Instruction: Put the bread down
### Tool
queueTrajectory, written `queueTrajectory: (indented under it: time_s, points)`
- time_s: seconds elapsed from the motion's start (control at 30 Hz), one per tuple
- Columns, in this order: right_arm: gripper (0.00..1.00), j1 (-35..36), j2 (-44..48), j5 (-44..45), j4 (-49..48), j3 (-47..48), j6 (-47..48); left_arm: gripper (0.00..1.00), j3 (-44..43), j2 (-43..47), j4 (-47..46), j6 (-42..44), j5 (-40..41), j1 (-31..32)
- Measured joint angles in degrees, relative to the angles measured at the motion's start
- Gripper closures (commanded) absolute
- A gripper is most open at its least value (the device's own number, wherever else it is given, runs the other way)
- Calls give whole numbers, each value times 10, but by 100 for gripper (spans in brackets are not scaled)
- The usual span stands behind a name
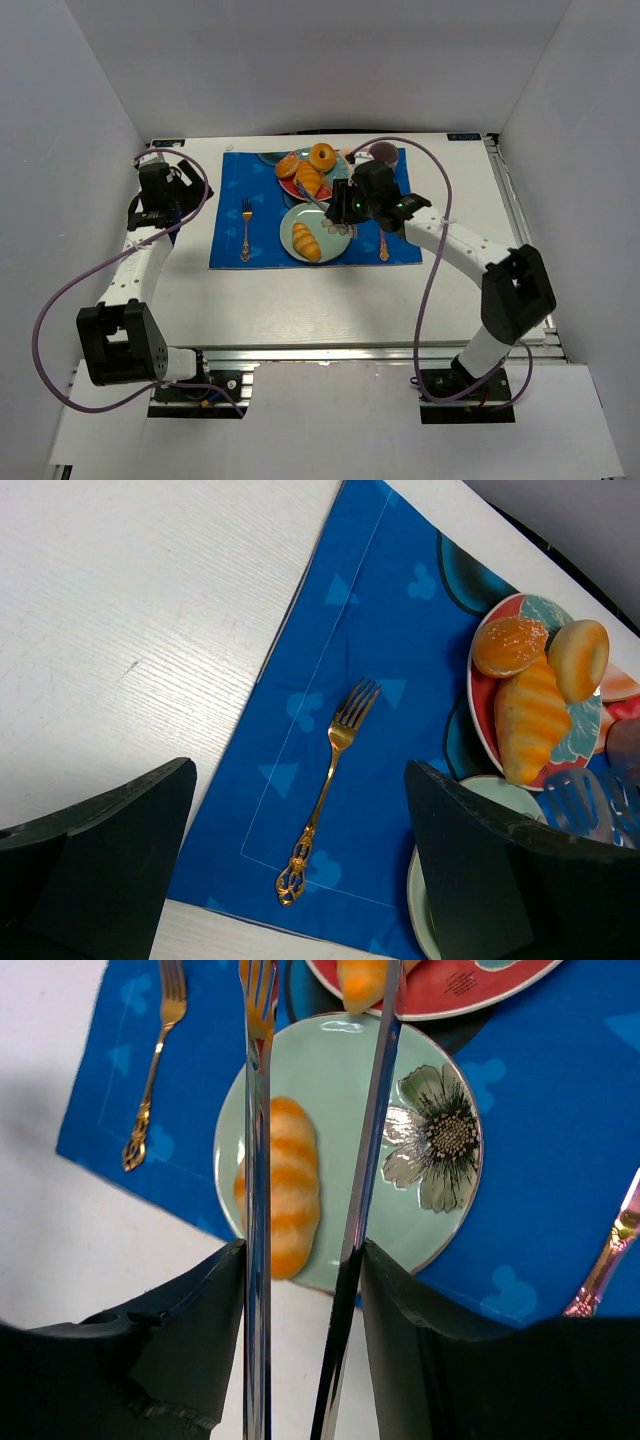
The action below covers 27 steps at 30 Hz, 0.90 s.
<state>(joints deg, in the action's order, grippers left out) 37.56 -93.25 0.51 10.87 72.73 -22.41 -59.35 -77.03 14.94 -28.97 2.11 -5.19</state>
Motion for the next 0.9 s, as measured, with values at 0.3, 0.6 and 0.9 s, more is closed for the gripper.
queueTrajectory:
  time_s: [0.3,0.6,0.9]
  points:
    - [46,-1,-56,15,-22,14,-45,3,0,0,-2,0,-8,0]
    - [46,-1,-70,30,-50,15,-96,3,0,-5,-5,-2,-15,0]
    - [46,-1,-96,38,-64,15,-146,3,5,-5,-21,-7,-32,0]
